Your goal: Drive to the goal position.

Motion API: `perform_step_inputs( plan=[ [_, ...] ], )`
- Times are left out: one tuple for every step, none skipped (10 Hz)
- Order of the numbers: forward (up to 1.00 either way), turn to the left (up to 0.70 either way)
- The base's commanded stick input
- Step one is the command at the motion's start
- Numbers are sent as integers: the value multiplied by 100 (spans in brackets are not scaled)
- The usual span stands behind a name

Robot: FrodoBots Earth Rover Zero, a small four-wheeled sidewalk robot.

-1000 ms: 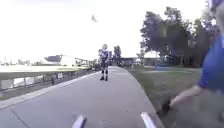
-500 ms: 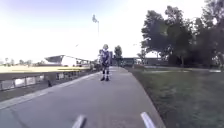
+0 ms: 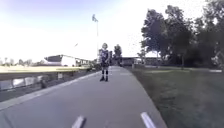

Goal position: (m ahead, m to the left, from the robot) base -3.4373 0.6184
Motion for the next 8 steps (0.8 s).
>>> perform_step_inputs(
  plan=[
    [84,0],
    [89,-2],
    [93,-19],
    [97,-35],
    [98,-39],
    [98,-23],
    [98,0],
    [98,0]
  ],
)
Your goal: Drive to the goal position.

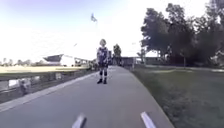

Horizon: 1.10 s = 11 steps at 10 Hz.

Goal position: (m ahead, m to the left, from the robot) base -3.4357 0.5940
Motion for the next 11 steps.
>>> perform_step_inputs(
  plan=[
    [98,0],
    [98,0],
    [98,-6],
    [98,-22],
    [98,-31],
    [98,-17],
    [98,-4],
    [19,0],
    [-12,0],
    [-42,0],
    [-97,0]
  ],
)
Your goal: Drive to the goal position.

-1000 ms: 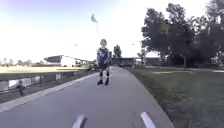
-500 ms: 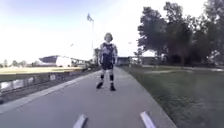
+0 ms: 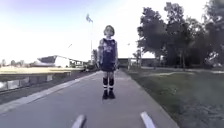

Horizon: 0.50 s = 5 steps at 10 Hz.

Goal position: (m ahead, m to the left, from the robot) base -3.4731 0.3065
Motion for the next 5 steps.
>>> perform_step_inputs(
  plan=[
    [-100,0],
    [-100,0],
    [-100,0],
    [-76,0],
    [-17,0]
  ],
)
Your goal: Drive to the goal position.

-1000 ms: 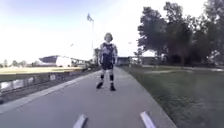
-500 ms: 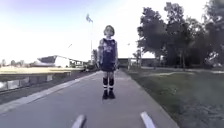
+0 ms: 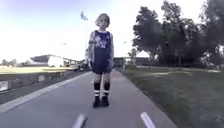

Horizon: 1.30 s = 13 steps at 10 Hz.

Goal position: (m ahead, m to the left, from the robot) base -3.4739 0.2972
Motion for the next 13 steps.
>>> perform_step_inputs(
  plan=[
    [0,0],
    [0,0],
    [0,0],
    [0,0],
    [0,0],
    [0,0],
    [0,0],
    [0,0],
    [0,0],
    [2,0],
    [15,0],
    [77,0],
    [76,0]
  ],
)
